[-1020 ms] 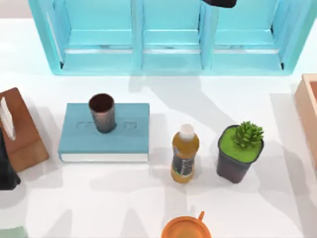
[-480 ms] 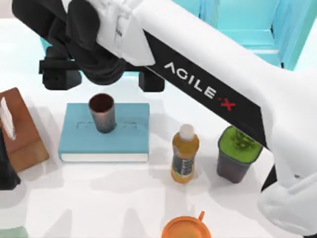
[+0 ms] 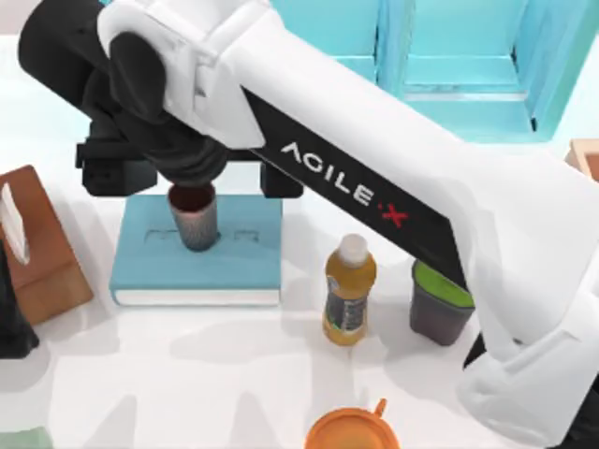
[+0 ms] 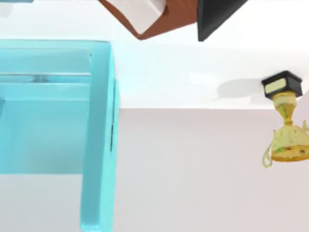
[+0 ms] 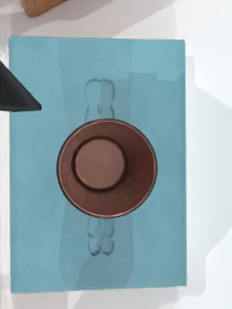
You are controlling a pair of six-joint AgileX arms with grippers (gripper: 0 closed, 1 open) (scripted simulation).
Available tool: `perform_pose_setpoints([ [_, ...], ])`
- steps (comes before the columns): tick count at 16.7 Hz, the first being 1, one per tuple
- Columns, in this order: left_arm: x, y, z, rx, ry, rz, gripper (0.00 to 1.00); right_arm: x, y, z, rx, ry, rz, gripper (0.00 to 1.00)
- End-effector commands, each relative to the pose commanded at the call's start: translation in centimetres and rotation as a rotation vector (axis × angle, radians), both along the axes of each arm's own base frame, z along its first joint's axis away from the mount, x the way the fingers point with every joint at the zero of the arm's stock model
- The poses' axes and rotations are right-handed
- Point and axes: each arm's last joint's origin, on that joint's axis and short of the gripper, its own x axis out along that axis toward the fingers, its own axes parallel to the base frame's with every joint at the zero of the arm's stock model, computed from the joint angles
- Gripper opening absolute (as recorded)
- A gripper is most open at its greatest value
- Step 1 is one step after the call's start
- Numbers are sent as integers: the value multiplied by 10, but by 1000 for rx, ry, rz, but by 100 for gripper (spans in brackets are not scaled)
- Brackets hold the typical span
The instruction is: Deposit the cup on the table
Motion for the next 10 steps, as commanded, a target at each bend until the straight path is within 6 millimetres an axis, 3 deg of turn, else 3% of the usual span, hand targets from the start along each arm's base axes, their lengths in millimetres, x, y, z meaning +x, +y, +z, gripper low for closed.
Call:
perform_pose_setpoints([
  [5, 0, 0, 0, 0, 0, 0, 100, 11, 1, -15, -1, 1, 0, 100],
  [10, 0, 0, 0, 0, 0, 0, 100, 36, 3, -61, 2, -1, 0, 100],
])
